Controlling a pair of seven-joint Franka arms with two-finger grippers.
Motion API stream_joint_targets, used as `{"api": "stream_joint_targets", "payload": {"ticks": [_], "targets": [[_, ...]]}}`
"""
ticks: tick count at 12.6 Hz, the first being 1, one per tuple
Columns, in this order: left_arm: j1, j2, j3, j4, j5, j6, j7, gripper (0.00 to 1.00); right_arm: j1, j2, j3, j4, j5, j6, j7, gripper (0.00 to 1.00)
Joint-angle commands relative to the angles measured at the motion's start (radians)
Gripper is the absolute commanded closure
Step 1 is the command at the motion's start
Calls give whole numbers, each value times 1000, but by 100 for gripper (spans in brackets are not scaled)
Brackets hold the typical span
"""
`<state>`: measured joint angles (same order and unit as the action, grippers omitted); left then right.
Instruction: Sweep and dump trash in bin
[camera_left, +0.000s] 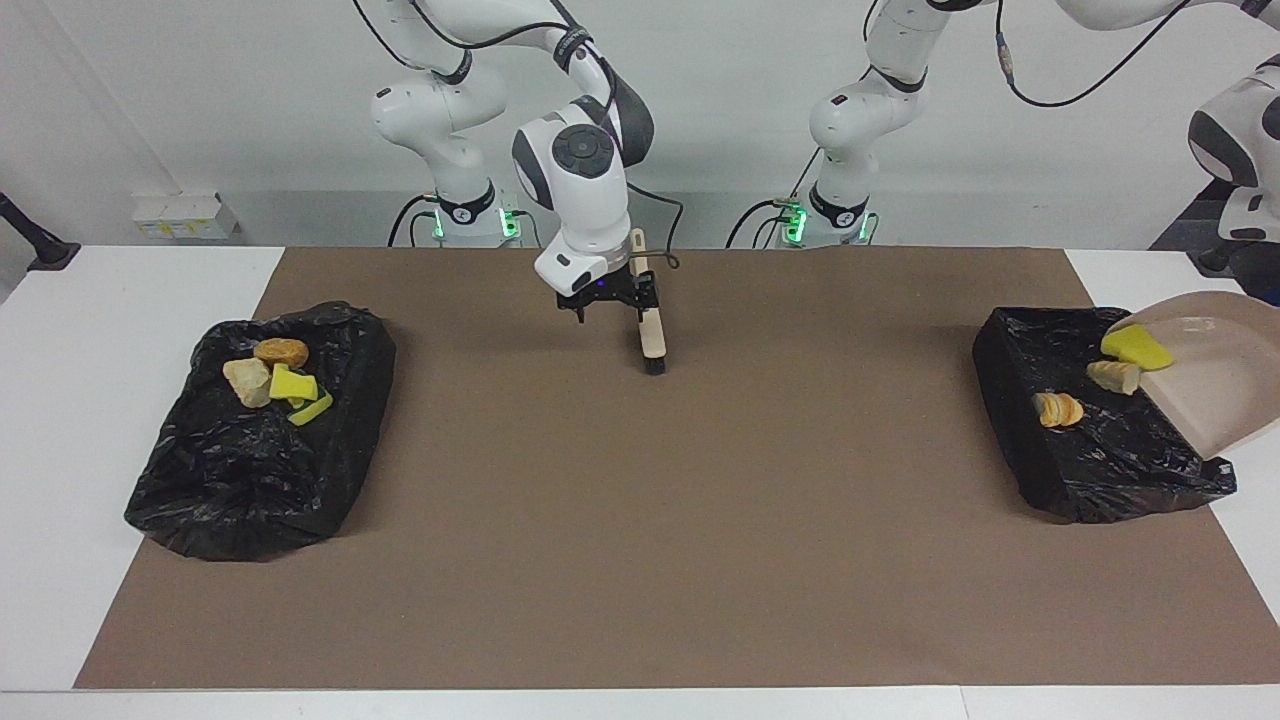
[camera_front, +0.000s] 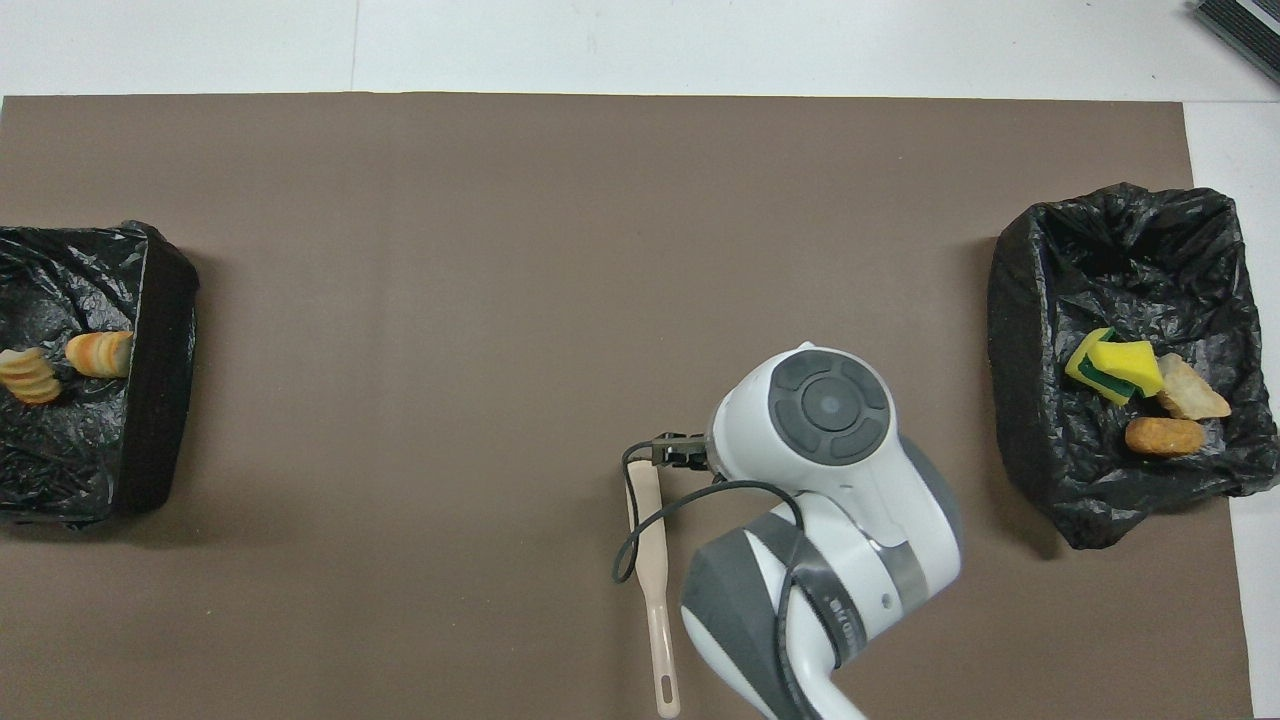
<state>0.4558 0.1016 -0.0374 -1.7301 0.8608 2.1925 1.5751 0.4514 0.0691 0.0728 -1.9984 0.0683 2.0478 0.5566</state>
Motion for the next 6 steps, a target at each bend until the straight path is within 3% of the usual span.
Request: {"api": "stream_joint_targets", "payload": {"ticks": [1,4,6], "targets": [[-54,-40,5,6,119,-66,-90,100,-88,-17,9,65,-42,-18,-21,0],[-114,-45,5,36,204,-137,-139,100,-187,-43,5,131,-63,-27,-26,0],[-161,-46,1,52,198,-193,-161,100,-243,-64,9,165,-91,-66,-44,0]]}}
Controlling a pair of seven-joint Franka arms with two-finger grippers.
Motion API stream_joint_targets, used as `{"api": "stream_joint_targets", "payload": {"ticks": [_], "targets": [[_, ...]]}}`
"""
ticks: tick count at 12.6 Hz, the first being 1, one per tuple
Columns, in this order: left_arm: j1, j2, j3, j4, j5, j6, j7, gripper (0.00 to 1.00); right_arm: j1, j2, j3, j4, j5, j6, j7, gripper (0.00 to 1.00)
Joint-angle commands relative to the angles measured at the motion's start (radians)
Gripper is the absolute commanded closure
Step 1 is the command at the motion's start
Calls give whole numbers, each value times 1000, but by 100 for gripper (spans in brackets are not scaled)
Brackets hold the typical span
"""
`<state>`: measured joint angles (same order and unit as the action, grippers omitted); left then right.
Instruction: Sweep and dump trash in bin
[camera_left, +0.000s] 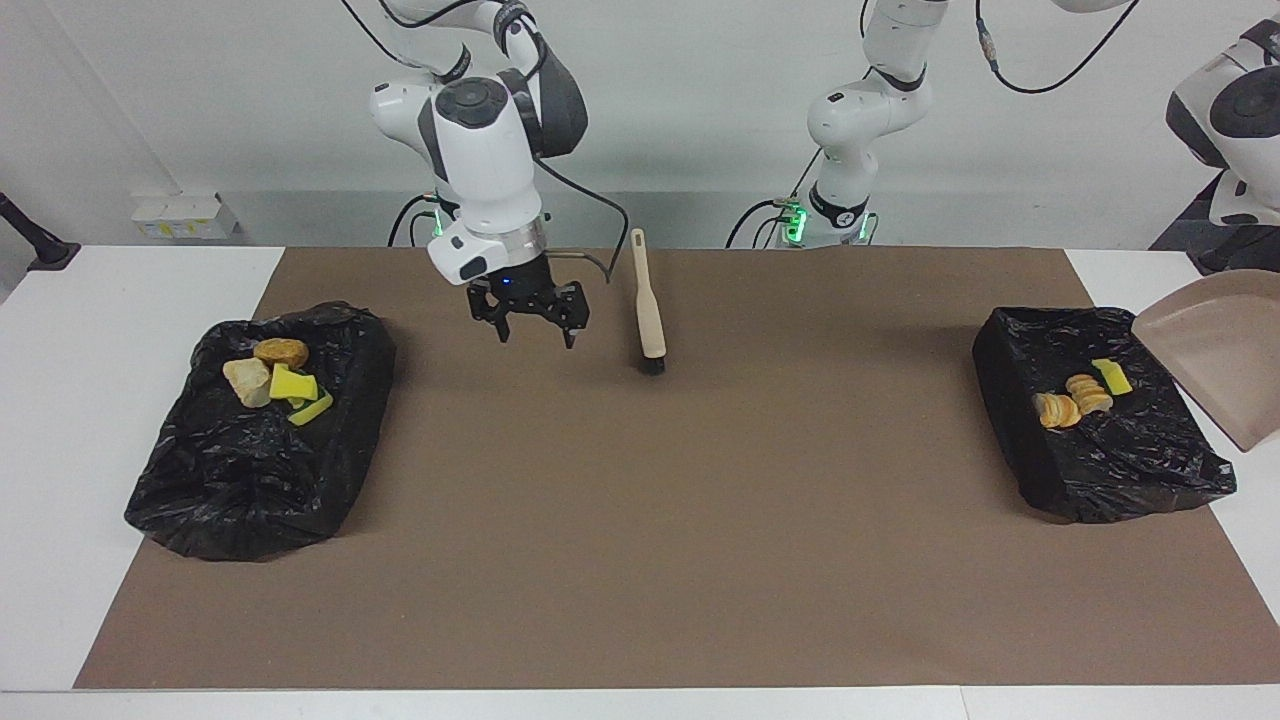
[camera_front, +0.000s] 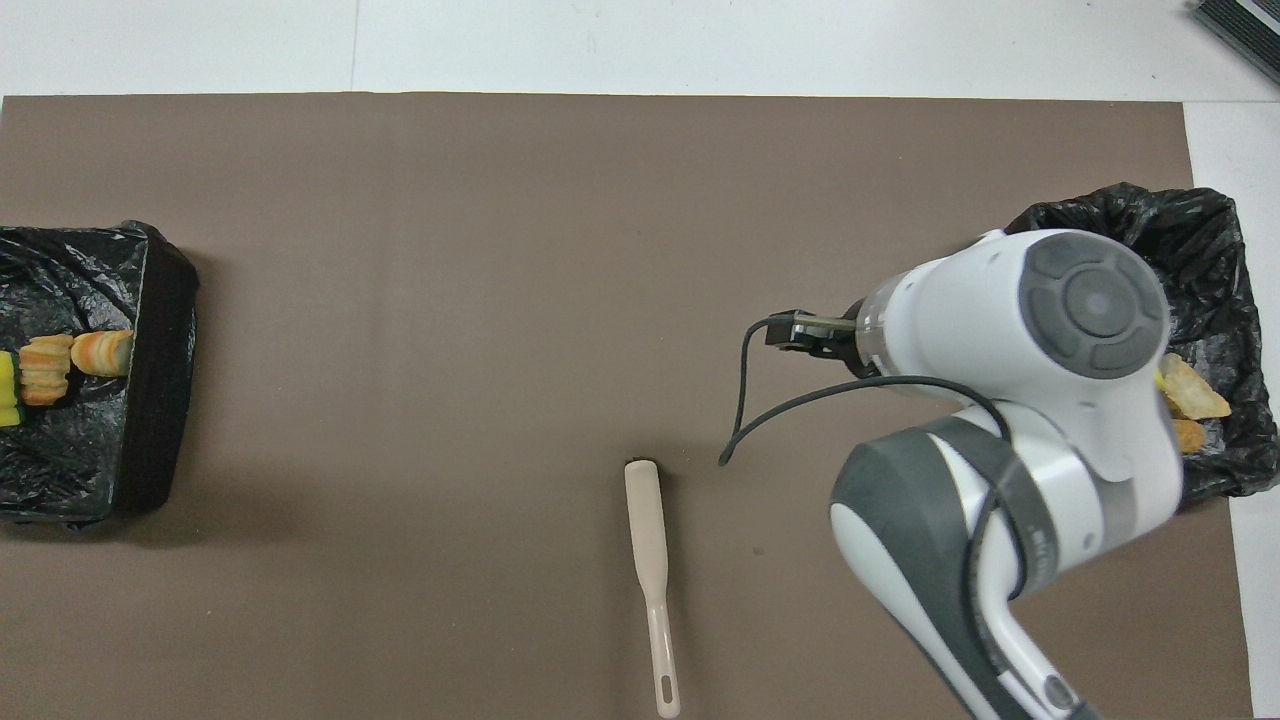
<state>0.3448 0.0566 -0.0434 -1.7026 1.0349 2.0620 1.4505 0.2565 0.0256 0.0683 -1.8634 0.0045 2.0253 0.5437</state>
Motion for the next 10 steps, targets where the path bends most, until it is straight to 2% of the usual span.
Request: {"api": "stream_joint_targets", "payload": {"ticks": [1,5,7,8,10], "targets": [[-79,-1,7,24,24,-97,-62,100,-62,-24,11,55,-28,-69,-44,0],[-116,-1,7,24,71,-134,-71,100,-98,-102,8,76,-28,-178,-47,0],[-118,-1,1,26,44,-134,-99,100,-120,-150,5,76,-25,-249,-48,0],[-116,-1,-3,26,-32,-137,-119,100,-128,-171,-8,78,-21,-278,-59,0],[-116,2,-1,26,-264,-180,-124,100,-129,-196,-60,76,-17,-338,-138,0]]}}
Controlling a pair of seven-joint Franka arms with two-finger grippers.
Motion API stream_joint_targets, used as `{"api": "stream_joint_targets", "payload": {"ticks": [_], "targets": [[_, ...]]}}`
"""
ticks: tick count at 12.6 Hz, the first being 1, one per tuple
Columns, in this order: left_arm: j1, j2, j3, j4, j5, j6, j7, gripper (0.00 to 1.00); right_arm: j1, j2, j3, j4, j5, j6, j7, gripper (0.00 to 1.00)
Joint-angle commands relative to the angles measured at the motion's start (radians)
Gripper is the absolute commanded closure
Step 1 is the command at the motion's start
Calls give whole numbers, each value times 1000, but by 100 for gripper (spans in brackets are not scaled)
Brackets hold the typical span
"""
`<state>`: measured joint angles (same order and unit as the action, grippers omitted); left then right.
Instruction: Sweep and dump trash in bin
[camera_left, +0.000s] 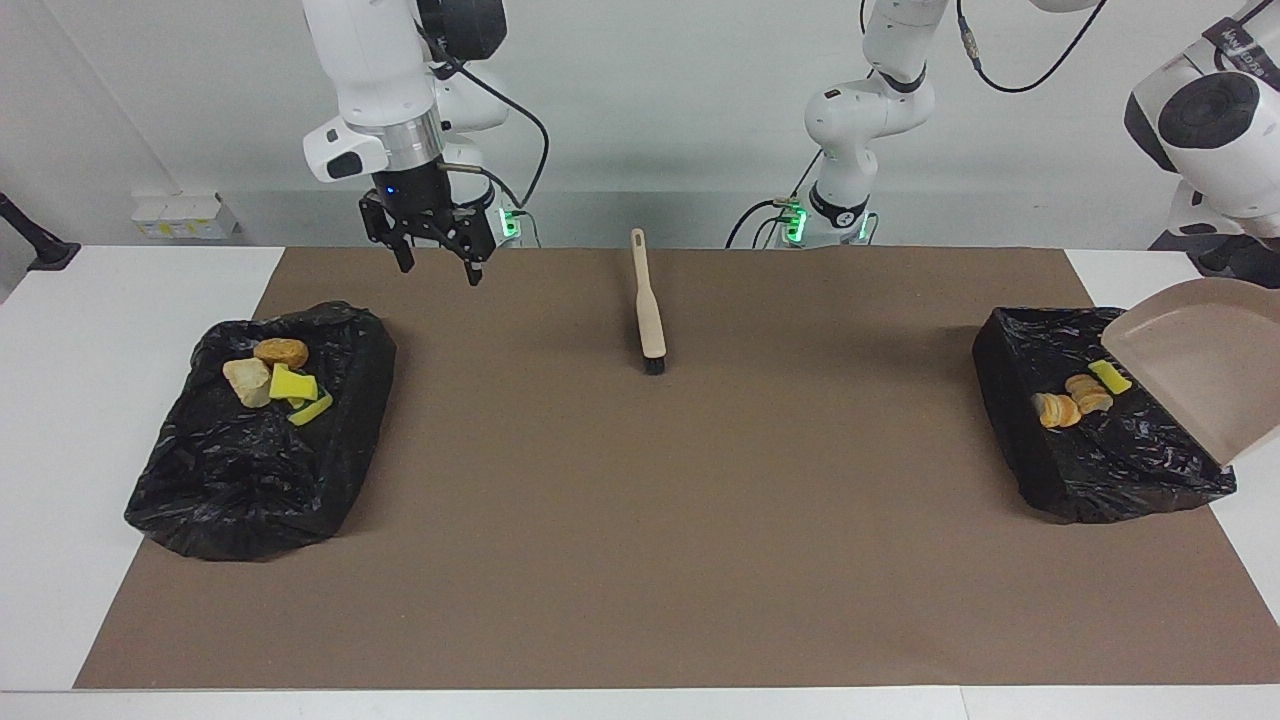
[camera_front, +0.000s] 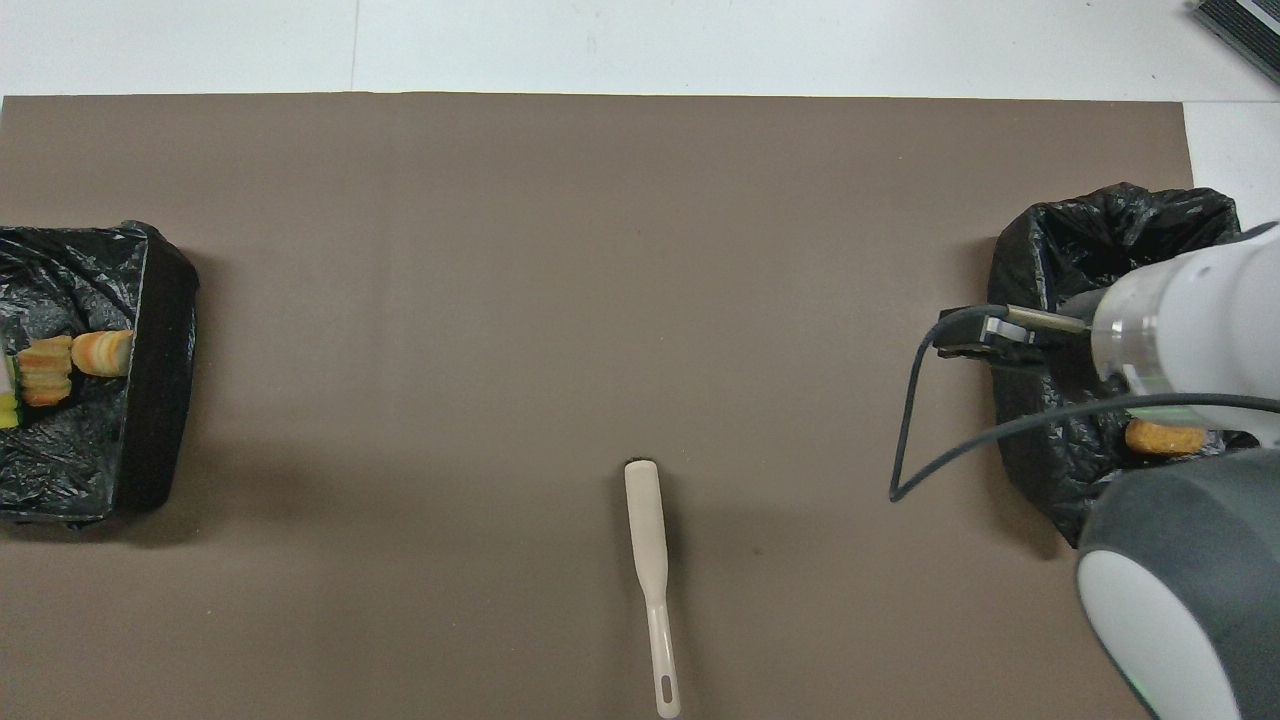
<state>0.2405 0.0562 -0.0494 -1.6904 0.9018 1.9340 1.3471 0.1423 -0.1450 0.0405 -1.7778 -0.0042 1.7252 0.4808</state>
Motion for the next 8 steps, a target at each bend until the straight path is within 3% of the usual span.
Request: {"api": "stream_joint_targets", "payload": {"ticks": [1,4,6,8], "targets": [[-24,1,-1,17,-194,-108,-32,100,-15,-37,-59,-8,-5,-61,-129,0],[-127,8,-18,18,-369,-232,-250,100,-15,-54,-125,-2,-5,-98,-276,0],[-180,13,-24,15,-458,-260,-417,100,-20,-36,-155,52,-3,-110,-341,0],[-245,23,-29,11,-517,-276,-563,100,-21,-33,-163,43,4,-110,-353,0]]}}
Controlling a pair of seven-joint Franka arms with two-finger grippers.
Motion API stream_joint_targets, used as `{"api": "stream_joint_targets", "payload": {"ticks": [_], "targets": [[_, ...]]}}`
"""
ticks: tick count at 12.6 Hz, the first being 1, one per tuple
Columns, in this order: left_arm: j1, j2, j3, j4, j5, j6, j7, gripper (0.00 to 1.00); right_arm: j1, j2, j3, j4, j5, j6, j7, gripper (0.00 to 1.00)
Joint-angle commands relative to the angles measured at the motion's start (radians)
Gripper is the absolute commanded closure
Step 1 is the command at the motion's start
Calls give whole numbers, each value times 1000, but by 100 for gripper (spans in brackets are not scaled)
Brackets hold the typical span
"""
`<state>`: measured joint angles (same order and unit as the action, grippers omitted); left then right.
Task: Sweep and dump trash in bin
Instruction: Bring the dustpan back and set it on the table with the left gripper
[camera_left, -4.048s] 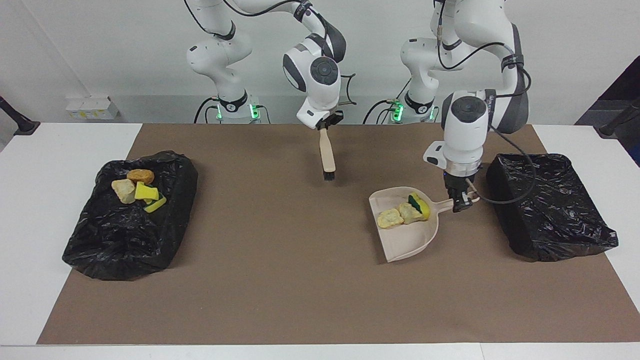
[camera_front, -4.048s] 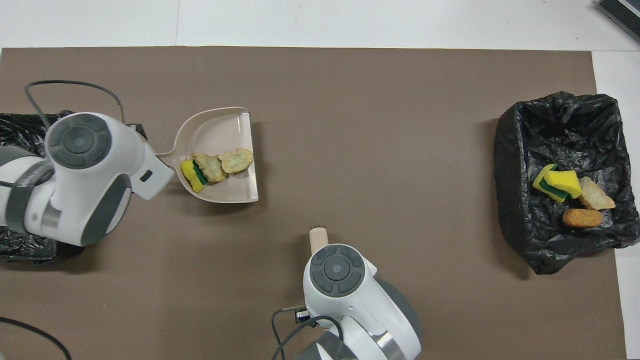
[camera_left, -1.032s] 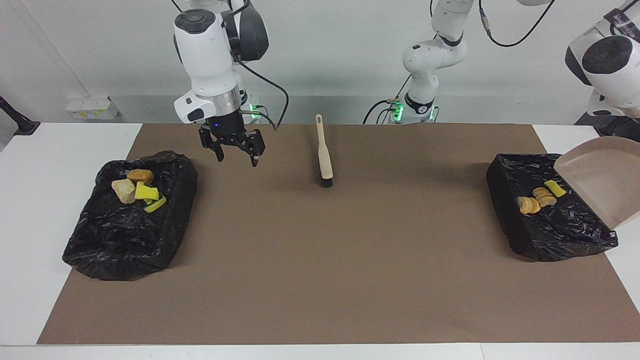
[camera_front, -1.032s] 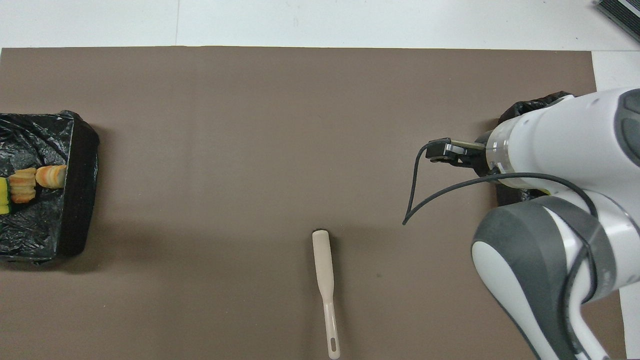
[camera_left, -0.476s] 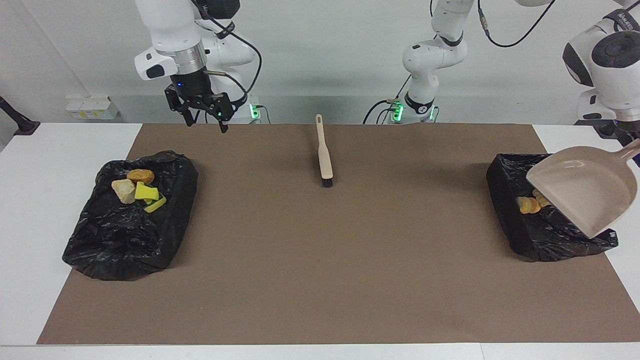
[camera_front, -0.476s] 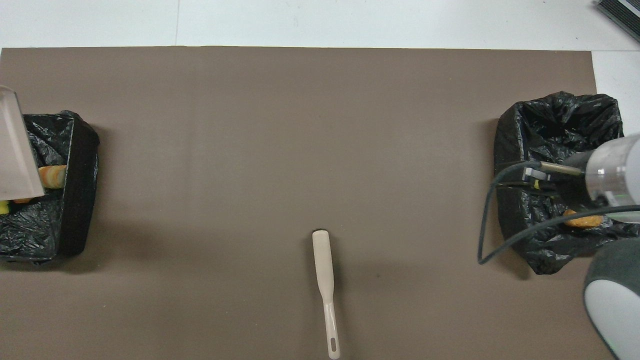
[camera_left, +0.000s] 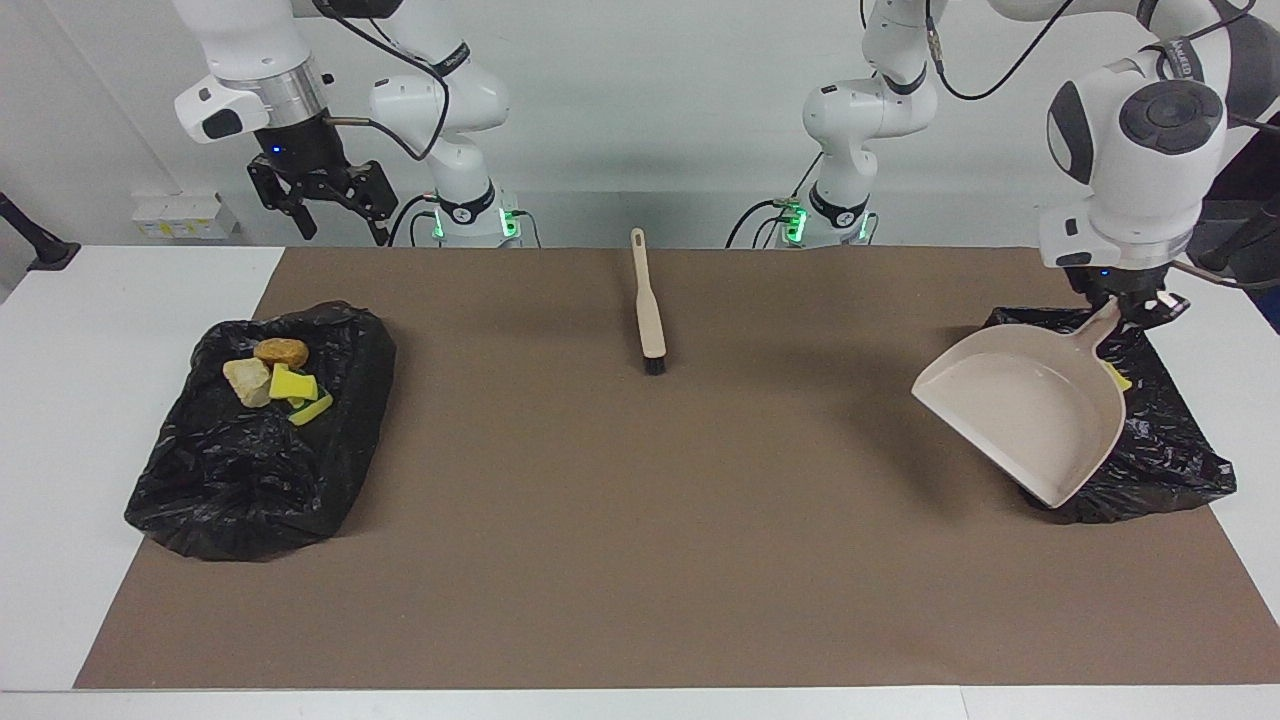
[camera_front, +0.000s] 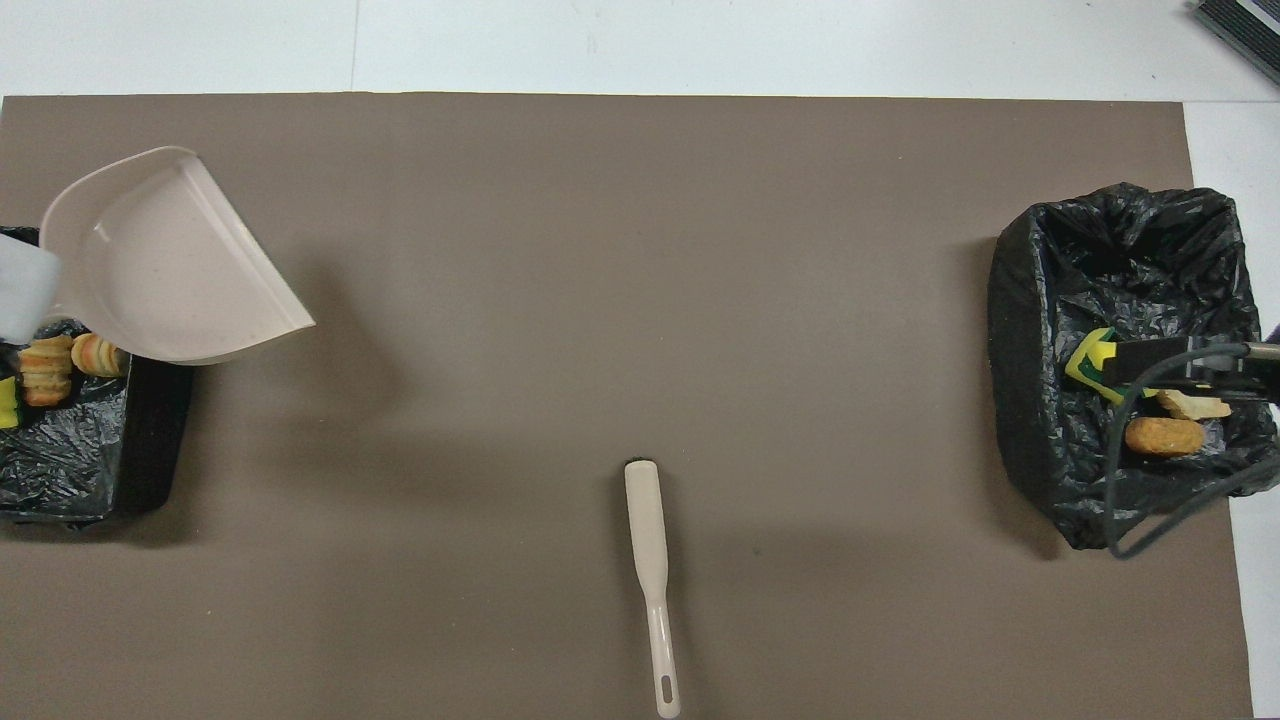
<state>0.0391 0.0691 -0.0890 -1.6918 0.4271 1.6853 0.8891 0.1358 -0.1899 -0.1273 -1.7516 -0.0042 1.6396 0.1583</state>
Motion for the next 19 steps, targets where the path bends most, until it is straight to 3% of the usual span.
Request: {"api": "stream_joint_targets", "payload": {"ticks": [1,5,9,12,14,19], "targets": [[-76,12,9,0,-89,-27,-210,100,-36,10,3,0,6,-23,-34,0],[-198,53,11,15,-243,1,-487,100,-39,12,5,0,1,-12,-36,0],[-376,272,11,216,-309,36,-884,100,-39,12,3,1,1,-15,-31,0],[-487,363,12,253,-323,167,-1123,100,-39,13,5,4,1,-15,-25,0],[-533,403,12,300,-324,183,-1211,100,-39,13,6,4,1,-23,-25,0],[-639,589,25,465,-323,182,-1404,100,-27,13,15,4,3,-24,-28,0]]}}
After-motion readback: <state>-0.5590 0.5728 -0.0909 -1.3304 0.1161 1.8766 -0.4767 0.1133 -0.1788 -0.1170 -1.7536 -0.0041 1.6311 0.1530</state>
